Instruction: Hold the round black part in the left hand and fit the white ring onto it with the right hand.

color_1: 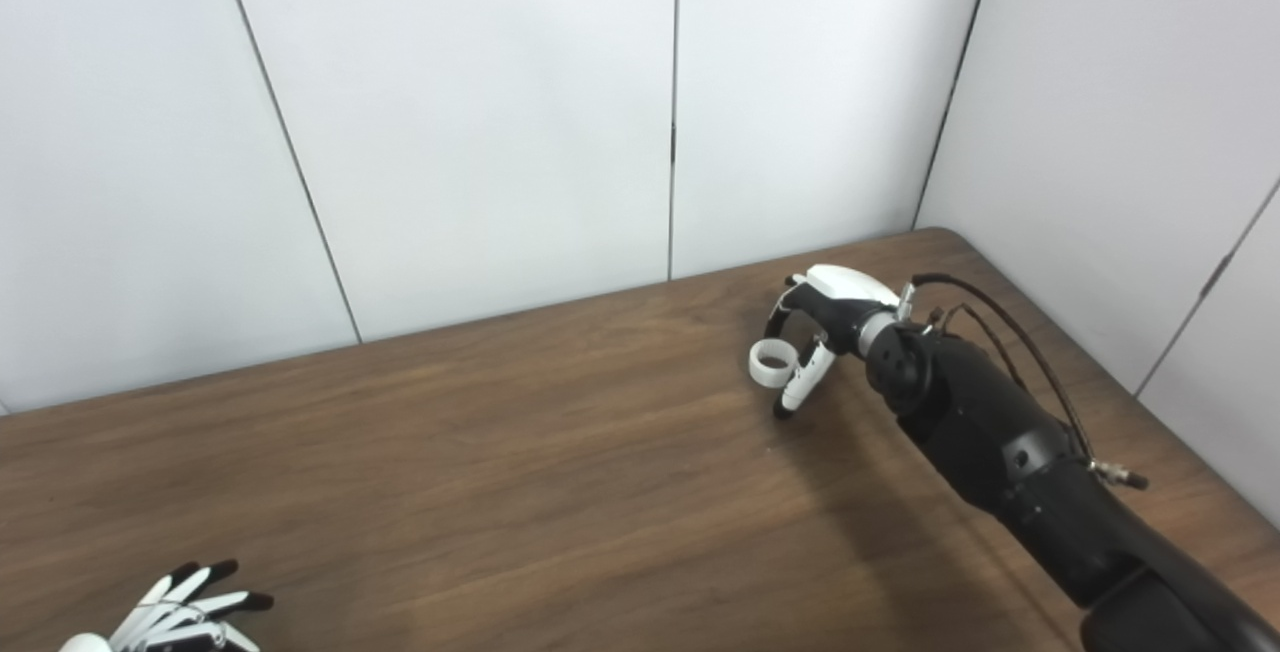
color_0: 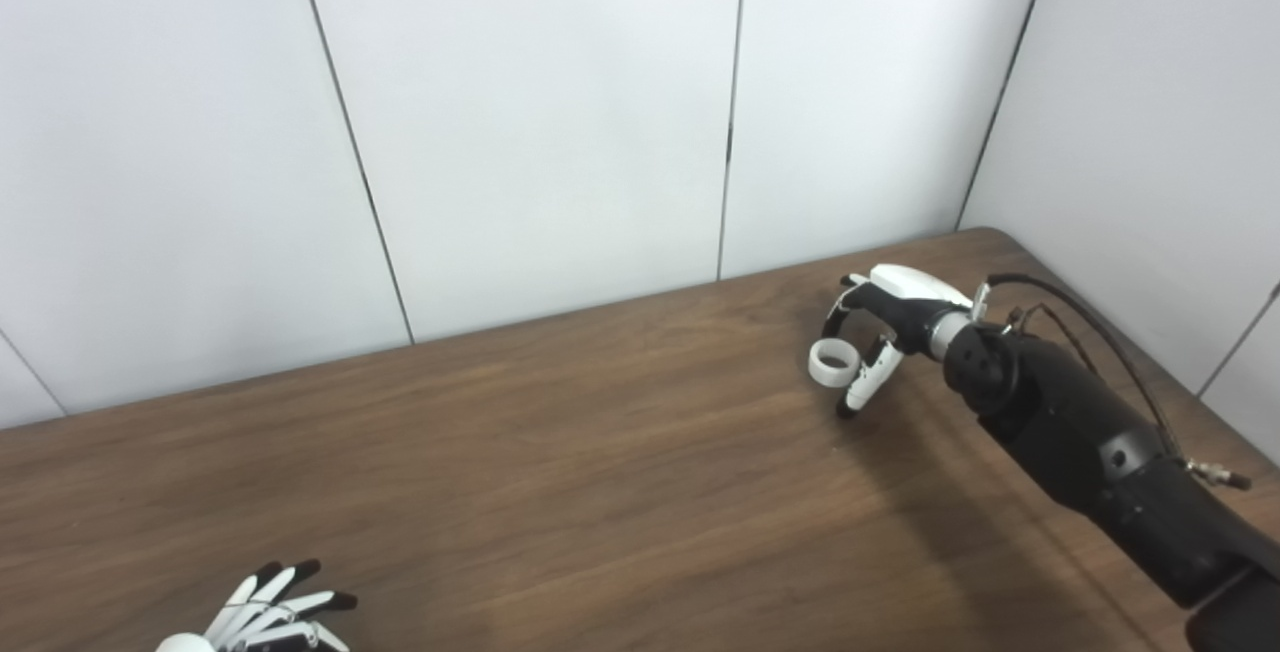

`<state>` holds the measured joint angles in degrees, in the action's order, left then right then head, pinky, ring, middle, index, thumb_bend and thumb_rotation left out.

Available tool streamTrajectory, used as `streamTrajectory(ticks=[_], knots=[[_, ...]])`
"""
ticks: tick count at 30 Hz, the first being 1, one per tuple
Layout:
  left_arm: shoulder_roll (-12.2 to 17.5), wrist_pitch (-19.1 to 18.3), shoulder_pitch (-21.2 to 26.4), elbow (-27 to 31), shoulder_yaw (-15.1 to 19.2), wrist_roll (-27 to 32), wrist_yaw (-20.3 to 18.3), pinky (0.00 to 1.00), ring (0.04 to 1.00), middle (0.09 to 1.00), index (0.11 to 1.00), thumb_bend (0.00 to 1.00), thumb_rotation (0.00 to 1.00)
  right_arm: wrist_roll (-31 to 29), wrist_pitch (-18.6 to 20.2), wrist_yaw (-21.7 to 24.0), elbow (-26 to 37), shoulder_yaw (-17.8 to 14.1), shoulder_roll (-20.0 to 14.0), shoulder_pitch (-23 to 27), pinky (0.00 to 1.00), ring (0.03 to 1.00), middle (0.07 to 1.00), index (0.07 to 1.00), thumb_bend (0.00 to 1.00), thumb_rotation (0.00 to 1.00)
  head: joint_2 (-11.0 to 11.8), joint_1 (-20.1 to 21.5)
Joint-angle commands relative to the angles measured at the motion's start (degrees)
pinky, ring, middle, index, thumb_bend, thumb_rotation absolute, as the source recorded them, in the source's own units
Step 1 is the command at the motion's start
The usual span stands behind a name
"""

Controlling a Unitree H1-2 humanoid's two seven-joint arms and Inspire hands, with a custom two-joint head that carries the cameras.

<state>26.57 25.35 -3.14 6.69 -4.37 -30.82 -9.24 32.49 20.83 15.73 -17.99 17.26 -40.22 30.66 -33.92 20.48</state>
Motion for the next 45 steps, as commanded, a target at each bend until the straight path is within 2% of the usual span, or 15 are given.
streamTrajectory(ticks=[1, 7, 13, 27, 37, 42, 43, 45], knots=[[1.60, 1.10, 0.50, 2.64, 1.00, 1.15, 1.20, 1.00, 0.953, 0.808, 0.479, 0.52, 0.04, 1.64, -0.72, -0.19, -1.12, 1.03, 0.49, -1.61, 0.98, 1.000, 0.977, 0.648, 0.86, 0.03, -0.04, 0.07], [1.75, 0.63, 0.51, 3.23, 1.44, 1.07, 0.59, 1.00, 0.954, 0.808, 0.479, 0.52, 0.04, 1.58, -1.38, -1.20, -1.26, 0.82, 0.87, -2.07, 0.98, 1.000, 0.977, 0.657, 0.86, 0.02, -0.02, 0.04], [1.64, 0.49, 0.65, 3.51, 1.45, 1.01, 0.44, 1.00, 0.948, 0.806, 0.479, 0.52, 0.04, 1.56, -2.41, -1.67, -1.91, 0.93, 0.88, -2.34, 0.96, 1.000, 0.974, 0.628, 0.86, 0.03, -0.02, -0.04], [1.89, 0.17, -0.54, 5.39, 2.13, 1.95, -0.48, 1.00, 0.956, 0.809, 0.479, 0.52, 0.04, 1.28, 0.08, 6.05, -1.47, 2.65, 0.20, -1.09, 0.96, 1.000, 0.994, 0.657, 0.82, 0.08, -0.90, -0.31], [1.64, -0.13, -0.75, 5.83, 2.22, 1.67, -0.56, 1.00, 0.949, 0.805, 0.479, 0.52, 0.04, 2.02, -1.31, 5.79, -3.49, 3.79, 0.38, -0.08, 0.98, 1.000, 0.987, 0.618, 0.81, 0.07, -0.76, -0.43], [1.53, -0.35, -0.84, 5.83, 2.19, 1.74, -0.59, 1.00, 0.949, 0.804, 0.479, 0.52, 0.04, 2.75, -2.20, 4.71, -3.13, 4.46, -0.09, -0.27, 0.97, 1.000, 0.969, 0.593, 0.77, 0.05, -0.76, -0.43], [1.52, -0.14, -0.85, 5.70, 2.18, 1.89, -0.46, 1.00, 0.948, 0.803, 0.479, 0.52, 0.04, 2.78, -2.13, 4.69, -2.80, 4.49, -0.17, -0.38, 0.97, 1.000, 0.966, 0.533, 0.62, 0.10, -0.84, -0.48], [1.53, -0.02, -0.87, 5.61, 2.15, 2.20, -0.46, 1.00, 0.949, 0.803, 0.479, 0.52, 0.04, 2.81, -2.29, 4.52, -2.43, 4.49, -0.31, -0.58, 0.98, 1.000, 0.963, 0.502, 0.55, 0.12, -0.84, -0.48]])
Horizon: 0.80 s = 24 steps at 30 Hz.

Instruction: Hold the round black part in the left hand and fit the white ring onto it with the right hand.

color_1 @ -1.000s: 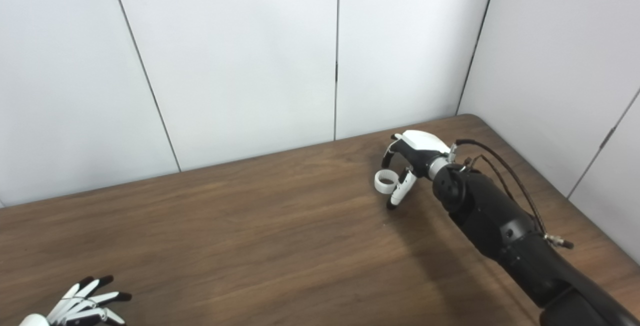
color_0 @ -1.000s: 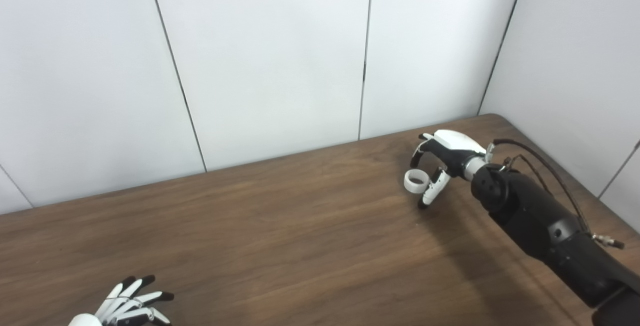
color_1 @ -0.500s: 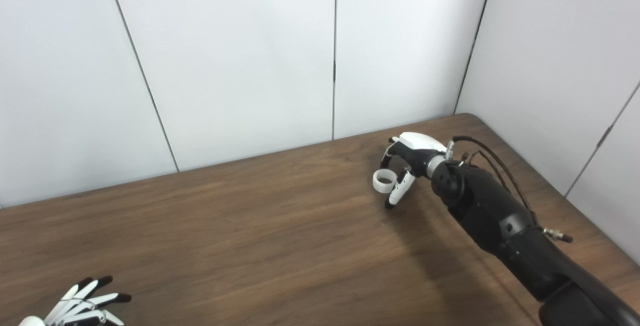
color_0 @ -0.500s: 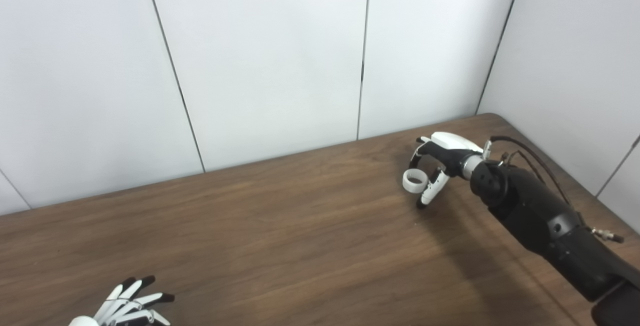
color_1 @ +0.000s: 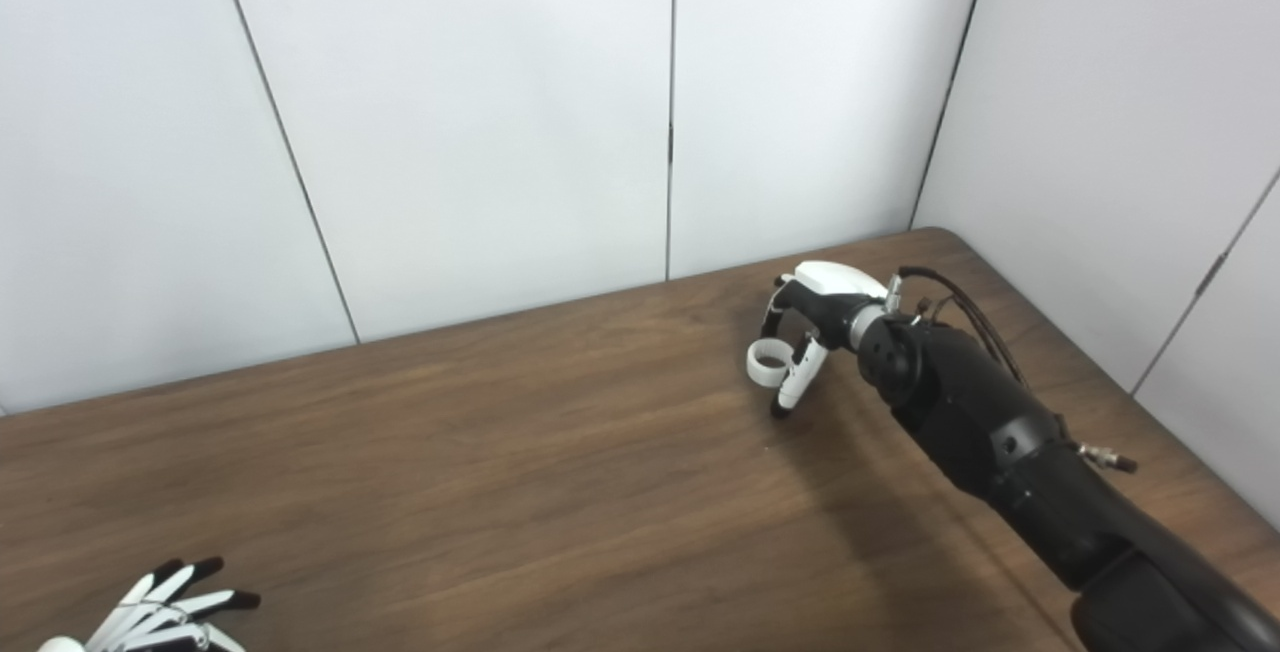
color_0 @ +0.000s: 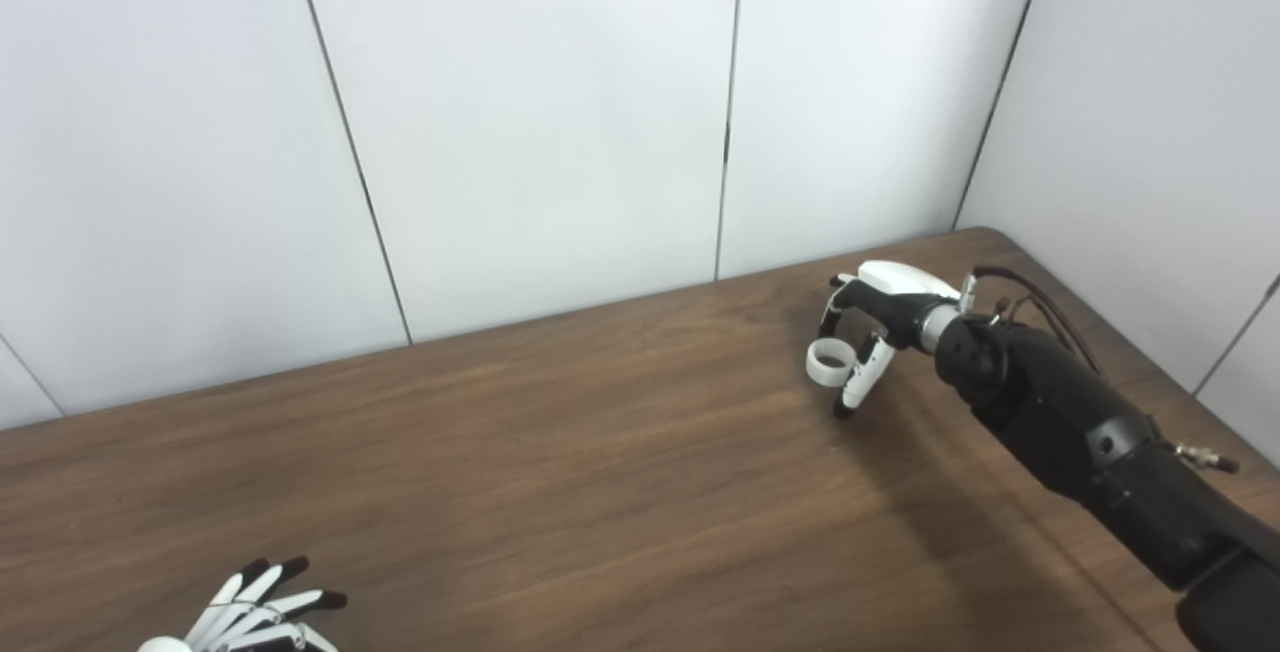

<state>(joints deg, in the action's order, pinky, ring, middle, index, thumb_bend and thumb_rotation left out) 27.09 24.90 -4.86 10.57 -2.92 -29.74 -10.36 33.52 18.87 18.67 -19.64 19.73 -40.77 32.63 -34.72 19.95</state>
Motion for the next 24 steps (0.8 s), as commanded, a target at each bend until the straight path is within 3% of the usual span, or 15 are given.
streamTrajectory(ticks=[1, 24], knots=[[1.03, 0.31, 0.84, 1.79, 0.70, 1.15, 0.56, 1.00, 0.951, 0.804, 0.479, 0.52, 0.04, 1.78, -0.47, 1.57, -0.73, 2.02, 0.19, -2.60, 0.98, 1.000, 0.960, 0.497, 0.53, 0.13, -0.05, 0.05], [1.21, -0.09, 0.86, 2.14, 0.90, 0.80, 0.39, 1.00, 0.951, 0.805, 0.479, 0.52, 0.04, 3.27, -2.57, -1.05, -1.18, 1.66, 0.59, -3.09, 0.93, 0.990, 0.917, 0.488, 0.51, 0.13, -0.12, 0.12]])
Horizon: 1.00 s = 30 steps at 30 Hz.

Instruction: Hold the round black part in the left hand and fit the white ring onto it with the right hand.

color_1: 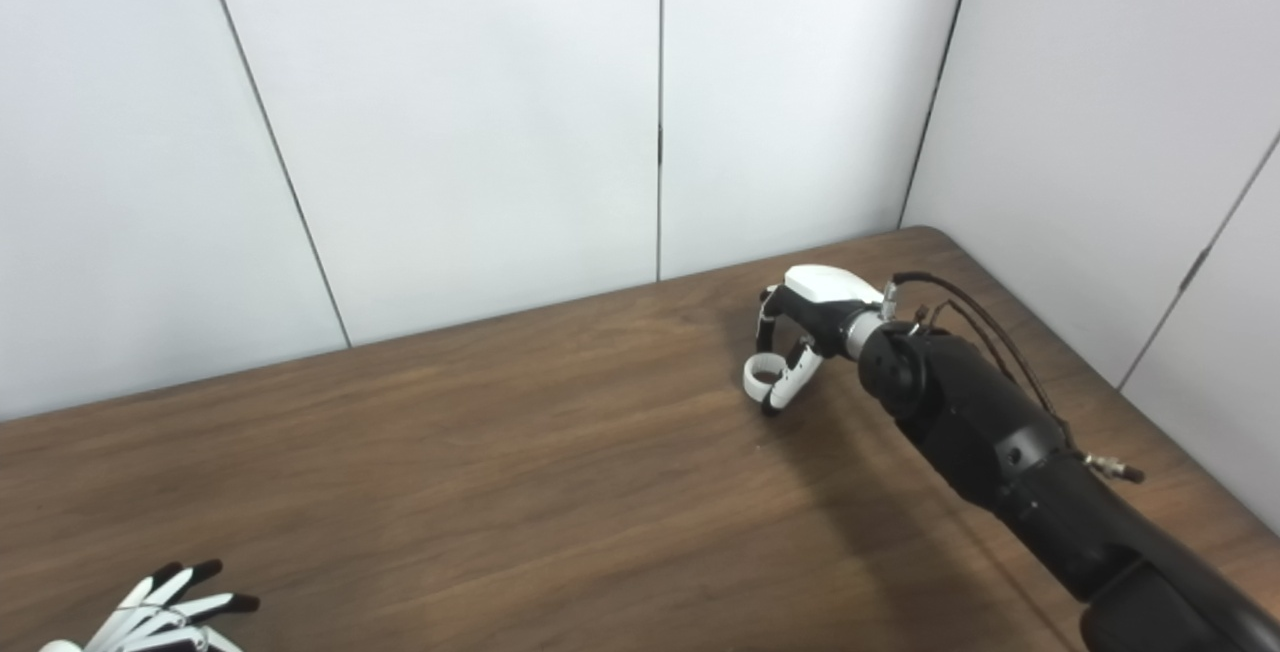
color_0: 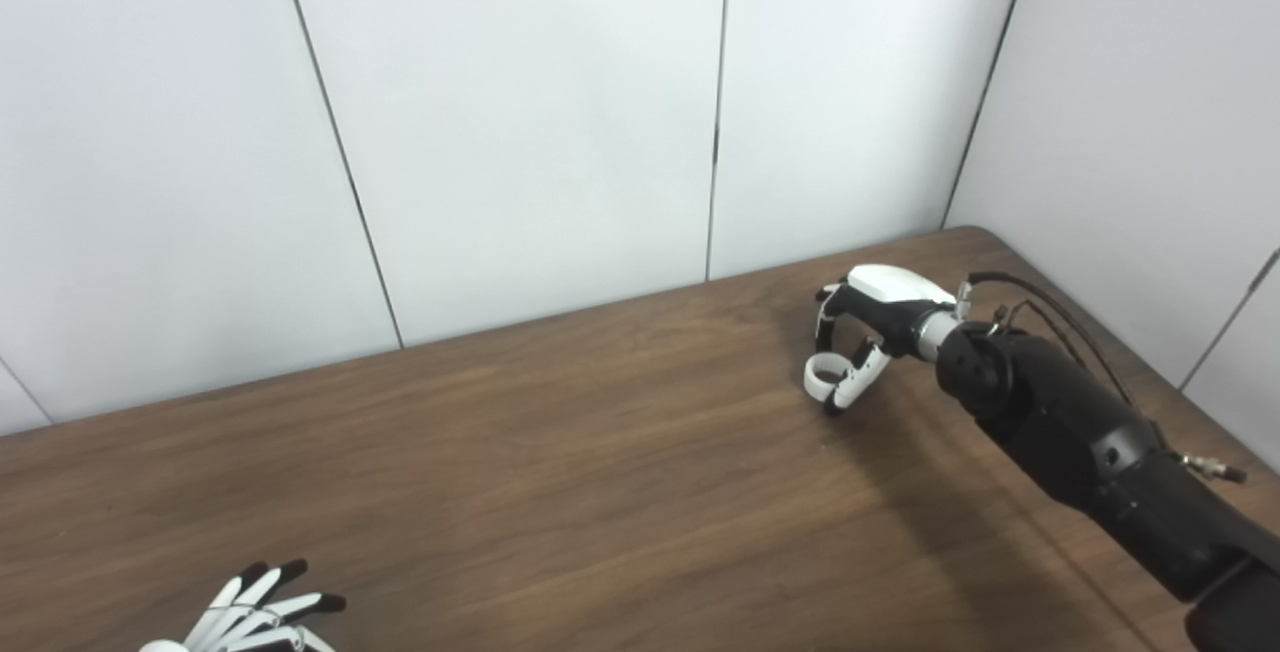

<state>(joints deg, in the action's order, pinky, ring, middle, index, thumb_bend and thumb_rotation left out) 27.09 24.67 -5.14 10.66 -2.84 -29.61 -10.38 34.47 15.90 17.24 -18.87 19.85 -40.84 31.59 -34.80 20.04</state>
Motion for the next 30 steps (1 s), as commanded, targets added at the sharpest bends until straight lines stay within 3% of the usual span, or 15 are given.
streamTrajectory(ticks=[1, 15, 30], knots=[[1.13, 0.13, 1.22, 1.89, 0.73, 0.66, 0.43, 1.00, 0.950, 0.806, 0.479, 0.52, 0.04, 2.05, -0.02, -0.03, -1.97, 1.27, 0.73, -2.14, 0.93, 0.988, 0.915, 0.488, 0.51, 0.13, 0.10, 0.00], [-1.96, -0.18, 3.42, -1.96, -1.48, -2.37, 1.41, 1.00, 0.952, 0.802, 0.478, 0.52, 0.04, 1.20, -0.80, -3.75, 3.85, -1.97, 2.18, -4.24, 0.94, 0.993, 0.912, 0.485, 0.52, 0.12, 1.23, -0.99], [-4.41, -1.16, 8.30, -7.81, -5.09, -6.86, 2.64, 1.00, 0.933, 0.799, 0.479, 0.52, 0.04, 0.87, -1.84, -0.61, 11.53, -3.35, 3.37, -4.01, 0.97, 1.000, 0.925, 0.480, 0.52, 0.12, 1.86, -2.63]])
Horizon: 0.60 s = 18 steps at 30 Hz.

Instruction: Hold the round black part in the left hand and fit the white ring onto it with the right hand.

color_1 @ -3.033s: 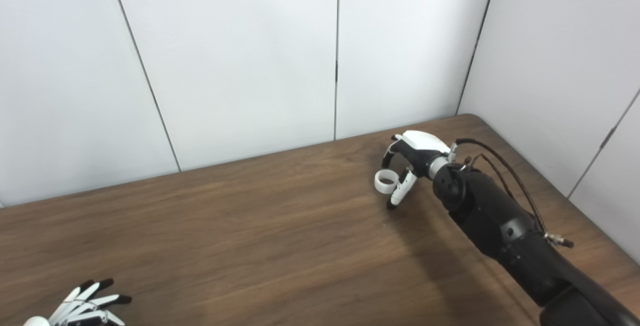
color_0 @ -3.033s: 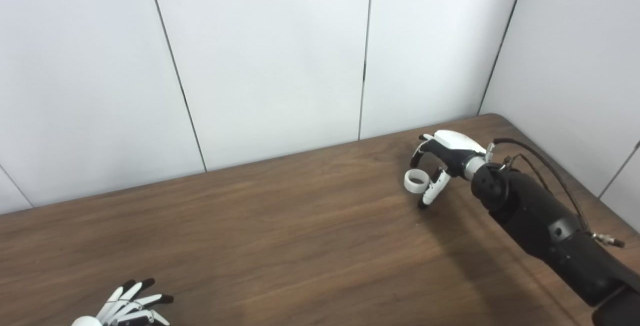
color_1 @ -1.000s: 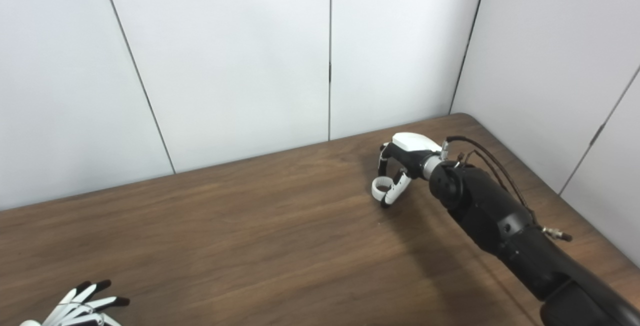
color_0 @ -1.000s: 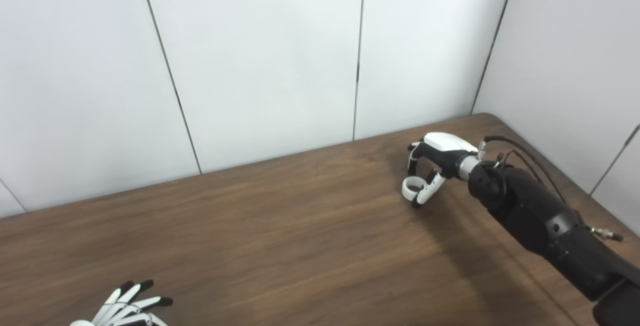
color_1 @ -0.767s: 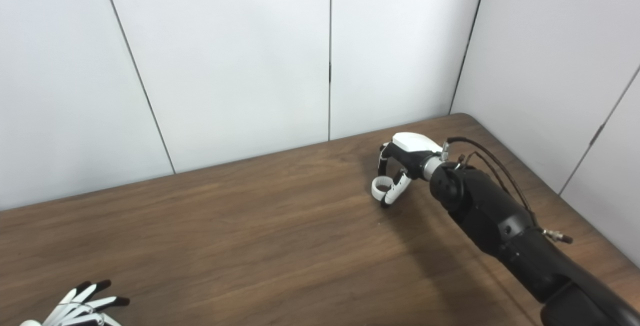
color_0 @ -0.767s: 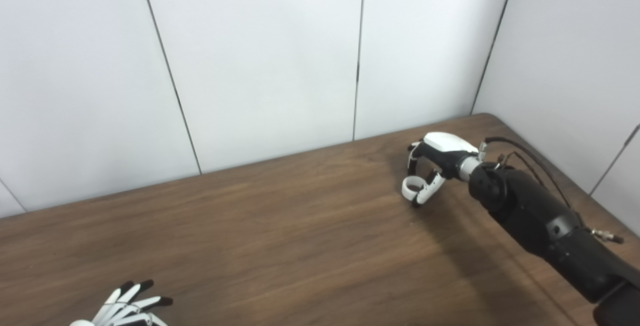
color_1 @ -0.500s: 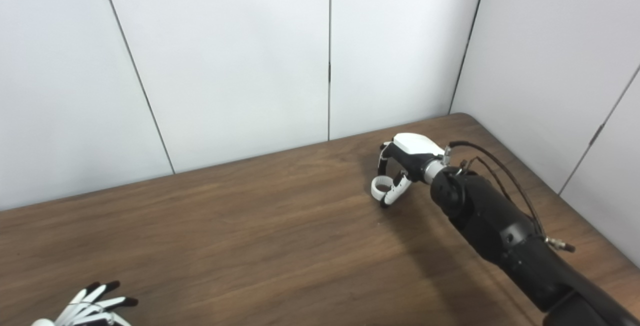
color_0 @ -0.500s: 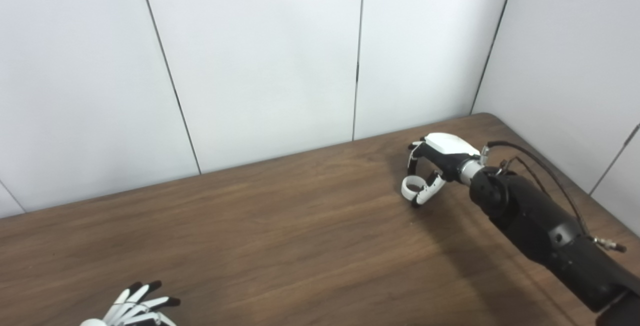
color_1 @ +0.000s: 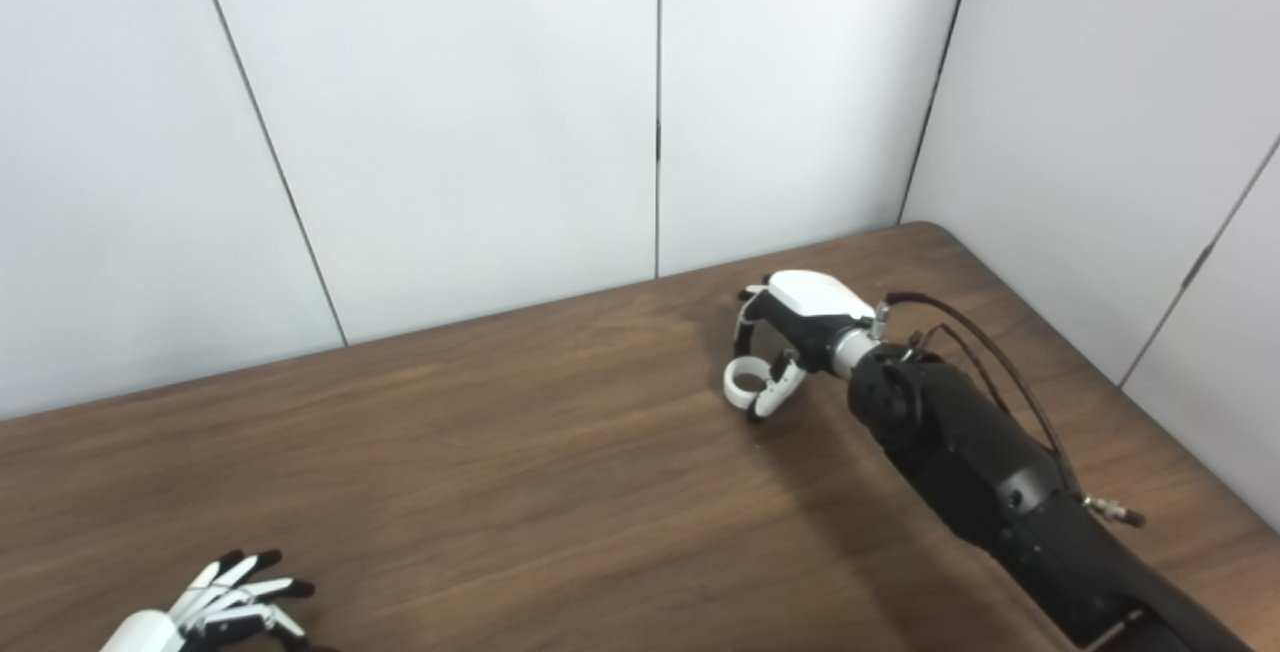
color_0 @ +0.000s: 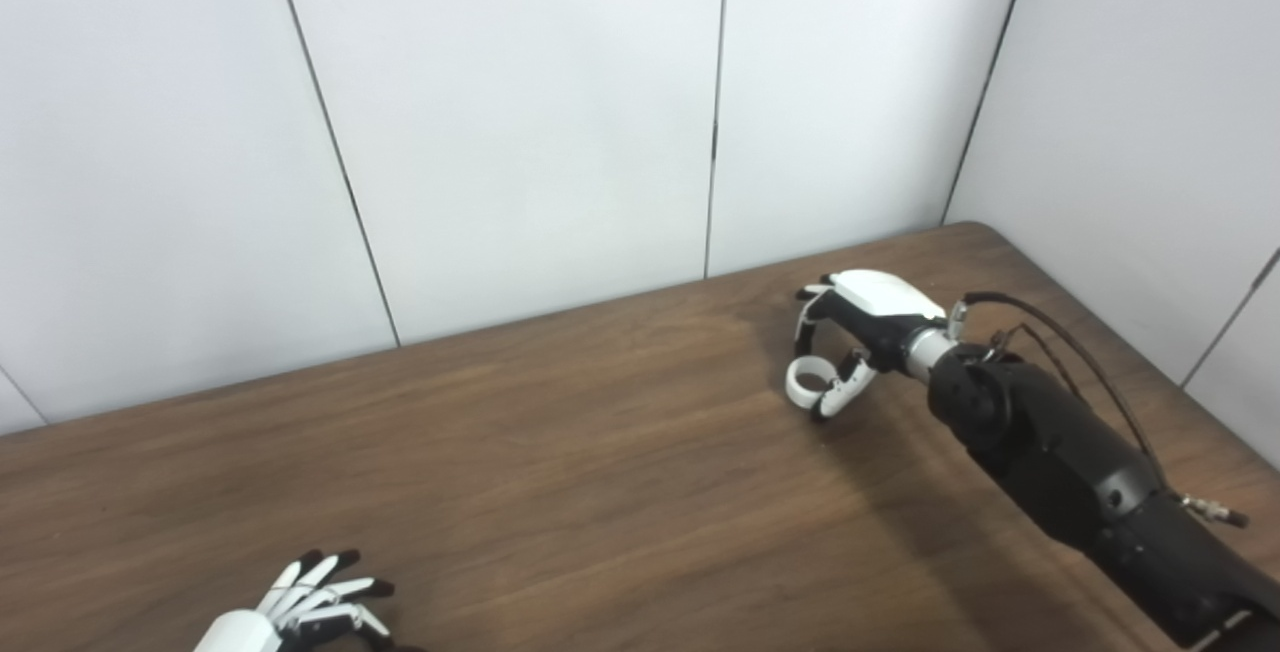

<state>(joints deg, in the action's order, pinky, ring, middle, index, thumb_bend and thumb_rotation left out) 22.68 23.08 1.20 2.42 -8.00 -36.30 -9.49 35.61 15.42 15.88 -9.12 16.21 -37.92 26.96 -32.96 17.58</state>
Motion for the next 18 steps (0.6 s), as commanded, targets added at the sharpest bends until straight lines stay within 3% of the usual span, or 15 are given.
streamTrajectory(ticks=[1, 8, 18], knots=[[-0.18, 0.34, 2.39, -0.09, -0.27, -0.42, 1.79, 1.00, 0.932, 0.799, 0.479, 0.52, 0.04, -0.32, -1.54, 0.97, 2.11, 0.28, 0.64, 0.70, 0.98, 1.000, 0.925, 0.480, 0.52, 0.12, 0.03, -0.42], [-1.35, 0.16, 5.35, -4.87, -2.50, -2.91, 3.34, 1.00, 0.932, 0.804, 0.479, 0.52, 0.04, -0.25, -1.92, 2.96, 4.07, 0.60, 2.04, 1.42, 0.95, 1.000, 0.920, 0.480, 0.52, 0.12, 0.02, -1.06], [-3.04, 0.29, 9.63, -14.22, -6.85, -6.96, 10.48, 1.00, 0.935, 0.807, 0.480, 0.52, 0.04, -0.24, -0.95, 5.91, 8.20, 1.07, 4.16, 2.33, 0.96, 1.000, 0.919, 0.480, 0.52, 0.12, -0.87, -2.95]])
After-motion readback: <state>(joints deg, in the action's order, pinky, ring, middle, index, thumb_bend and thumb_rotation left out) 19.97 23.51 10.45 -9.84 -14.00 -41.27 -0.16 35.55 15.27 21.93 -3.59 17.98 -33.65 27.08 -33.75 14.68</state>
